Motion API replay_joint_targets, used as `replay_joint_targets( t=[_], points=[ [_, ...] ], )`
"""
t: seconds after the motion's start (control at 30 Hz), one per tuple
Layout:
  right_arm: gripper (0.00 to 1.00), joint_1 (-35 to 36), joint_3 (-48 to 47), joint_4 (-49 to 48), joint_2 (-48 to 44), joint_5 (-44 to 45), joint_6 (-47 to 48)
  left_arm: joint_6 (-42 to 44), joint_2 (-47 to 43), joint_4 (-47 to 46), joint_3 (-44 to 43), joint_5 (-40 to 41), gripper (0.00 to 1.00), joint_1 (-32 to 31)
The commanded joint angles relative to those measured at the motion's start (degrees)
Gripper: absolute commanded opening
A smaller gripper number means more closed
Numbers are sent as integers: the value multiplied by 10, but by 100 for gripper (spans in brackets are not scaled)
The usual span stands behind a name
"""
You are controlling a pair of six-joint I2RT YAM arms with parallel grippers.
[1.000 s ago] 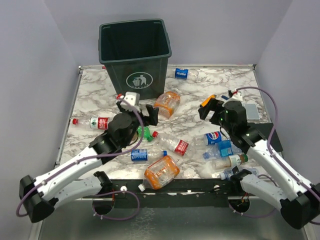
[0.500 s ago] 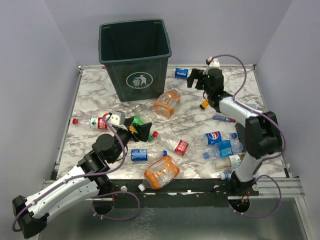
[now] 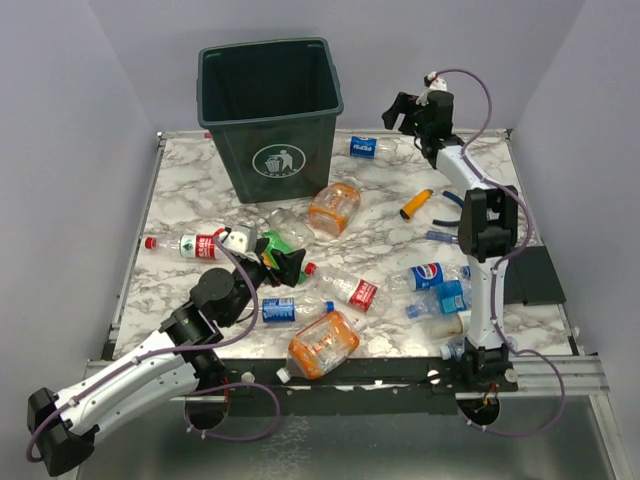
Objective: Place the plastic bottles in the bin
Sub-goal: Pick up the plastic bottle from the corner of the board.
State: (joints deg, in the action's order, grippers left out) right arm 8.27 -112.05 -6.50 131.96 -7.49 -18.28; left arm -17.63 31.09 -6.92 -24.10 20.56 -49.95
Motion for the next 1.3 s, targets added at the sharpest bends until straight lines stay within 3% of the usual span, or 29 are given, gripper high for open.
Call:
replay_joint_targets(
  t=[0.0,0.1,0.4,0.73,1.0,1.17,1.27],
  points=[
    [88,6,-82,48,71,-54,7,13,17,-9,4,-10,99,0],
    [88,6,-126,61,107,-62,26,13,19,-7,6,-8,99,0],
    [88,8,-119,41,143,-131,5,15,25,-12,5,-5,99,0],
    [86,36,51,7,53,-111,33,13,16,-12,3,-18,99,0],
    [86,42,102,16,24,-96,48,6,-1,-11,5,-30,99,0],
    [69,45,112,25,17,-87,55,3,-7,-6,4,-30,99,-1],
    [68,46,122,30,9,-93,57,2,-7,-5,3,-30,99,-1]
  ],
)
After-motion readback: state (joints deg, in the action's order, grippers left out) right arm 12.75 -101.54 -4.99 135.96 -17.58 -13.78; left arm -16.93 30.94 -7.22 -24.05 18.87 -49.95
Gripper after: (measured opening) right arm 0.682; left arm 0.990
